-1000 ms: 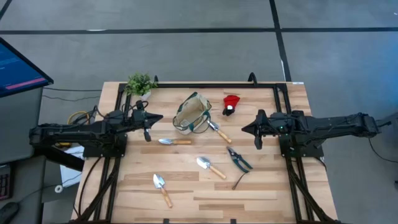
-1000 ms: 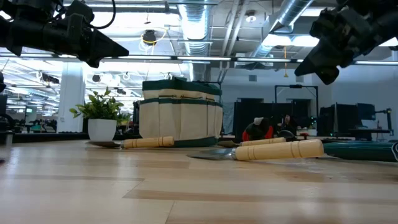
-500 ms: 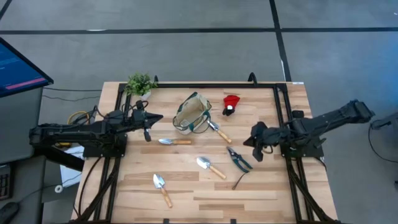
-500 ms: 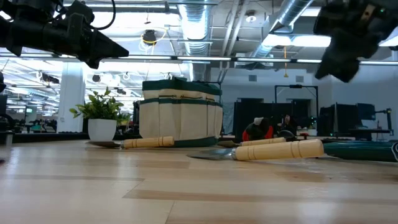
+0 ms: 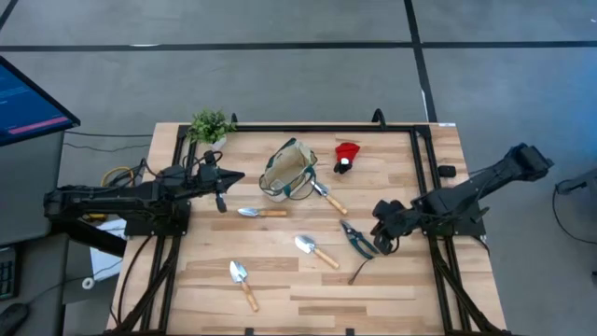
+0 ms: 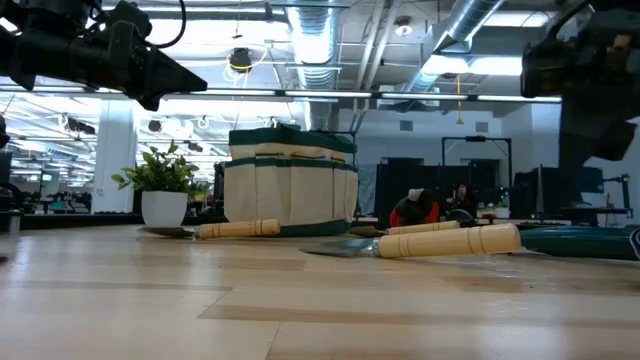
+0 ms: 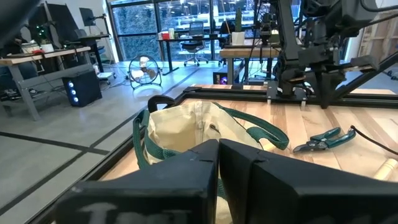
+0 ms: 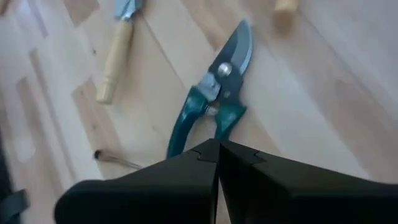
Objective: Pick & Place Garden tools in Gardening bag
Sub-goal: Put the shear scissor into the gardening bag
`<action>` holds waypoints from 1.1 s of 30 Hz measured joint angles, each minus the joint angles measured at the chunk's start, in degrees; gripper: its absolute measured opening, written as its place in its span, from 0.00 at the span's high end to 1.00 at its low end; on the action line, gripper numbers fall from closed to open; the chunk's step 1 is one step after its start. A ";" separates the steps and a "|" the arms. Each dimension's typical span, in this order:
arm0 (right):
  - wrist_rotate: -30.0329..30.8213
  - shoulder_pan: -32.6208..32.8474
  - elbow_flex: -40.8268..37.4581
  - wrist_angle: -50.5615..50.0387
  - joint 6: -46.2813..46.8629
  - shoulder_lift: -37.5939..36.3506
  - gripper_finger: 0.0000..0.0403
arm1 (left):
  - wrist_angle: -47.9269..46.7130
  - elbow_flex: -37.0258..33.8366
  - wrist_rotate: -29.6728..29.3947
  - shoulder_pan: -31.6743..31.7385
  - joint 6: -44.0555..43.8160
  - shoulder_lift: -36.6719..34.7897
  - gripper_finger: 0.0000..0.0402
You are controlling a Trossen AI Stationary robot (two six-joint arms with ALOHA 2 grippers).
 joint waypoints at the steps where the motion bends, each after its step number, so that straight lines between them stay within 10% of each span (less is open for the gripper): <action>1: 1.66 -0.66 0.00 0.28 -1.37 0.39 1.00 | 0.00 0.00 0.00 0.00 0.00 0.00 1.00; 17: -13.39 -7.78 -0.02 3.71 -5.13 4.25 0.99 | -0.02 -0.02 0.00 0.00 0.04 0.00 1.00; 33: -20.82 -7.84 -0.02 4.50 -0.51 15.24 0.58 | -0.02 -0.02 -0.02 0.00 0.17 0.00 1.00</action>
